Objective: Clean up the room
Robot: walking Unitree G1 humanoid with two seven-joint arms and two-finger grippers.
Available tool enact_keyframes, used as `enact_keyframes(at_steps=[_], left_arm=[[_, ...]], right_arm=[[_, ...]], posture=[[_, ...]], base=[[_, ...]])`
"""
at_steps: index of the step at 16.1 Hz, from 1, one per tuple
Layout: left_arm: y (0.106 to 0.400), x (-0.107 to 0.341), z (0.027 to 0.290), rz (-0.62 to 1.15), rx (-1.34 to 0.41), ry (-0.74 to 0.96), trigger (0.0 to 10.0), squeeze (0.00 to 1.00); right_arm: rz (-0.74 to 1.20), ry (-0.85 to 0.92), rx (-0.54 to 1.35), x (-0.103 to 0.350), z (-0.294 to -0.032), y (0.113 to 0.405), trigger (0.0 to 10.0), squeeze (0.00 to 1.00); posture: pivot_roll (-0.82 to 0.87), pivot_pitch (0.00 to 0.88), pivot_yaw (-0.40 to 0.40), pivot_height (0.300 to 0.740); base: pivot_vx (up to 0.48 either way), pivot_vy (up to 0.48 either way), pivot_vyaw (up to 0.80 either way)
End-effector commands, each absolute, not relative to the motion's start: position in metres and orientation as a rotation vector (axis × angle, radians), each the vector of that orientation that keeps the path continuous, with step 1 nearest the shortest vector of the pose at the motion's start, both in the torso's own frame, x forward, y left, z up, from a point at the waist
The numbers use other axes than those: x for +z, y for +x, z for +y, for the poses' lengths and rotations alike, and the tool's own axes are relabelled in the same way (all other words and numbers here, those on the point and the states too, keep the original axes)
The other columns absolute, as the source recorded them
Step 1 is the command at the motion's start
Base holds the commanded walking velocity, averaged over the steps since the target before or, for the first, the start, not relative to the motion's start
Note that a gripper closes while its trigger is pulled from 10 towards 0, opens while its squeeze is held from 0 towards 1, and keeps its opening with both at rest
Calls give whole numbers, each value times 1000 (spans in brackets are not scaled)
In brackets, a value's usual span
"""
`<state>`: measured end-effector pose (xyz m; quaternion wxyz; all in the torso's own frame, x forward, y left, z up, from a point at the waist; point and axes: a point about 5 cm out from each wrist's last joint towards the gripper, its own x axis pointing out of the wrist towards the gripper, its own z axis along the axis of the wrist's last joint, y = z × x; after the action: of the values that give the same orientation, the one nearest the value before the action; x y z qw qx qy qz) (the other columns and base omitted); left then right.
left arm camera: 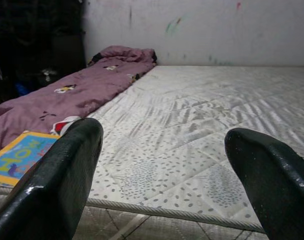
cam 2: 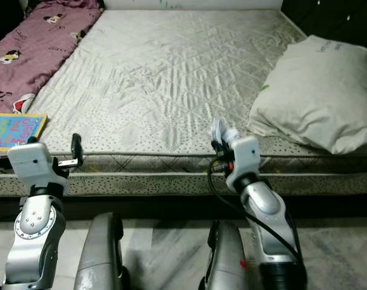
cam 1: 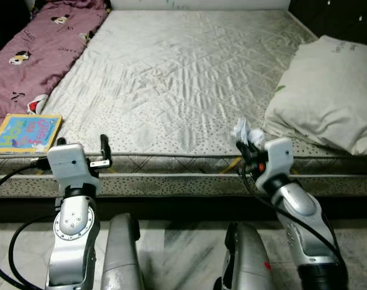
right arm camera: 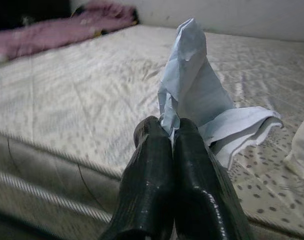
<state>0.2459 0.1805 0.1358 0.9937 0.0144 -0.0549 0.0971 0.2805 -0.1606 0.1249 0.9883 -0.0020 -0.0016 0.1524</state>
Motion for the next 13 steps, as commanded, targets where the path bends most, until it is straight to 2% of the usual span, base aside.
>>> enact_keyframes(at_steps=[1, 5, 13], left_arm=[[246, 139, 180, -110, 182, 31, 10000, 0], [248, 141, 175, -108, 148, 4, 10000, 0], [246, 137, 173, -80, 155, -36, 10000, 0]], right_arm=[[-32, 26, 287, 136, -158, 283, 10000, 0], [-70, 113, 335, 146, -133, 280, 10000, 0], [-53, 145, 328, 150, -129, 287, 10000, 0]], posture=[[-56, 0, 31, 527], [-57, 0, 30, 540], [-58, 0, 26, 630]], base=[[0, 0, 0], [0, 0, 0], [0, 0, 0]])
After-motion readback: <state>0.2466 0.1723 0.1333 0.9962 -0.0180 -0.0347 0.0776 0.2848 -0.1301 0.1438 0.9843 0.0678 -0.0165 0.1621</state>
